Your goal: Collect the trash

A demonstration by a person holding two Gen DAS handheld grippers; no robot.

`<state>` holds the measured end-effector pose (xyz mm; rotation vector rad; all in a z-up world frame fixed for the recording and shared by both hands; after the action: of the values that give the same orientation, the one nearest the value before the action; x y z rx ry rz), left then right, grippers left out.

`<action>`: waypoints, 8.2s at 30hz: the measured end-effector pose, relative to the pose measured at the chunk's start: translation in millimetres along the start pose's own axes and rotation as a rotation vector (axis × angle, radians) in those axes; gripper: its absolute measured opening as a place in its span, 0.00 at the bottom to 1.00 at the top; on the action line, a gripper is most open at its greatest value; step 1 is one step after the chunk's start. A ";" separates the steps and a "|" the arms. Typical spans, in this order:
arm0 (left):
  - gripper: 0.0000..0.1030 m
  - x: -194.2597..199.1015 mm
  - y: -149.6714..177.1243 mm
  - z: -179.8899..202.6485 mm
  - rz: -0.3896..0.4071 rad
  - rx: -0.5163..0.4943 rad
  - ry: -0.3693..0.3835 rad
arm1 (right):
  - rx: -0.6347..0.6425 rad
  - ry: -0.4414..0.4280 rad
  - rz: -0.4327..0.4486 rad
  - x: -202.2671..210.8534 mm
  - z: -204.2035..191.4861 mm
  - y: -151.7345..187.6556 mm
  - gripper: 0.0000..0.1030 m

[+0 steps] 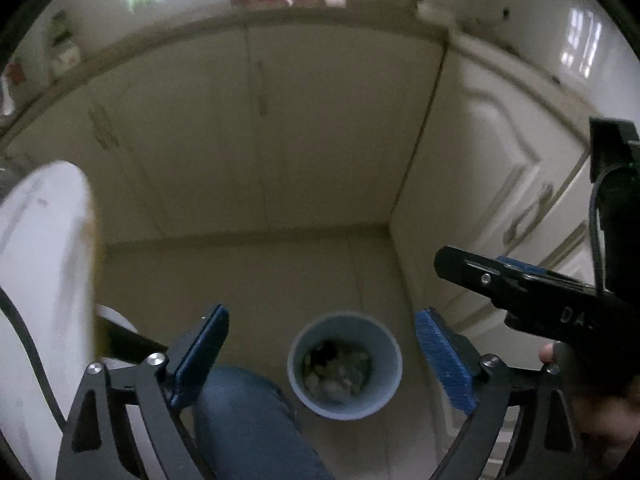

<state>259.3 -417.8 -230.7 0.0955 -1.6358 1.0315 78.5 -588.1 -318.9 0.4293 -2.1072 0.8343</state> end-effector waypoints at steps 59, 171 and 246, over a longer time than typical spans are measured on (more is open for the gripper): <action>0.99 149.4 35.2 -436.7 0.158 0.633 -0.509 | 0.836 -0.113 -0.152 -189.9 -556.4 29.4 0.80; 0.74 -139.1 42.0 -7.4 -0.299 0.018 0.037 | -0.044 -0.043 -0.235 -92.8 67.4 39.1 0.51; 0.99 459.9 321.5 -87.5 0.614 0.481 -0.670 | 0.696 -0.189 0.569 234.9 -427.4 151.1 1.00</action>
<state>-15.7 39.0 -35.5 0.2961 -2.0274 2.0184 92.4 -187.6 -2.6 0.2583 -2.0850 1.9440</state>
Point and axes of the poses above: each gripper's, at about its wrist camera, not at the fingertips, and x roughly against the way its jaws point, z to its right, y to its underside, the point moved 1 cm from there along -x, roughly the way its jaws point, and after that the axes turned 2 degrees about -z, right-handed, at the moved point
